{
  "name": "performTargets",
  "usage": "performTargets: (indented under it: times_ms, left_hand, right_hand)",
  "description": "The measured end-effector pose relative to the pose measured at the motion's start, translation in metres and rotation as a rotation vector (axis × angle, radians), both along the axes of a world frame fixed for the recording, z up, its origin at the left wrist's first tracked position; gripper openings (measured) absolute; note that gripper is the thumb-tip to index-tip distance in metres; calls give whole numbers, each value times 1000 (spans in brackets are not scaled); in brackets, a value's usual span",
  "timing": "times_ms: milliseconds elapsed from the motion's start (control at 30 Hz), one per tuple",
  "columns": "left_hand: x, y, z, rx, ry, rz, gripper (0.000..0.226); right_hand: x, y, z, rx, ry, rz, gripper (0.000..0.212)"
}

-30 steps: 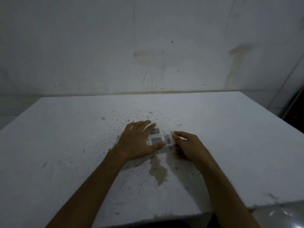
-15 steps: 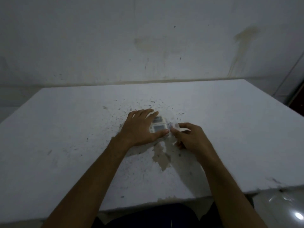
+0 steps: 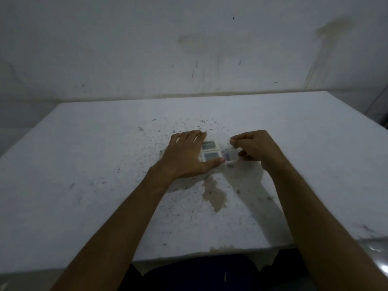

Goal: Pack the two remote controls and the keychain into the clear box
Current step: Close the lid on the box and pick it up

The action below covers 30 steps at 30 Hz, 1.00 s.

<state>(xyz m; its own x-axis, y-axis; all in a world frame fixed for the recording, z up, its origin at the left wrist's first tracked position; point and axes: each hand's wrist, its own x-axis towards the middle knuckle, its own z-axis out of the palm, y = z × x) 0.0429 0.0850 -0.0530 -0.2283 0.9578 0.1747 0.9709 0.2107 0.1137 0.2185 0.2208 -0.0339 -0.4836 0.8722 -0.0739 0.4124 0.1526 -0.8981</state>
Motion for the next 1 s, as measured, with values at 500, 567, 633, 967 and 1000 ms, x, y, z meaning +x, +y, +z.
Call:
performTargets:
  times_ms: [500, 567, 633, 967, 1000]
  left_hand:
    - [-4, 9, 10, -13, 8, -50, 104]
    - [-6, 11, 14, -71, -50, -41, 104]
    - [-6, 6, 13, -72, -119, -33, 100]
    - [5, -18, -12, 335, -132, 132, 98]
    - [5, -18, -12, 267, -227, 182, 100]
  right_hand:
    - [-41, 16, -17, 90, -52, -83, 26]
    - [-44, 9, -23, 174, -109, -92, 26]
    - [-40, -5, -24, 233, -119, -146, 29]
    - [-36, -11, -29, 257, -27, -186, 23]
    - [-36, -9, -30, 262, -26, -182, 22]
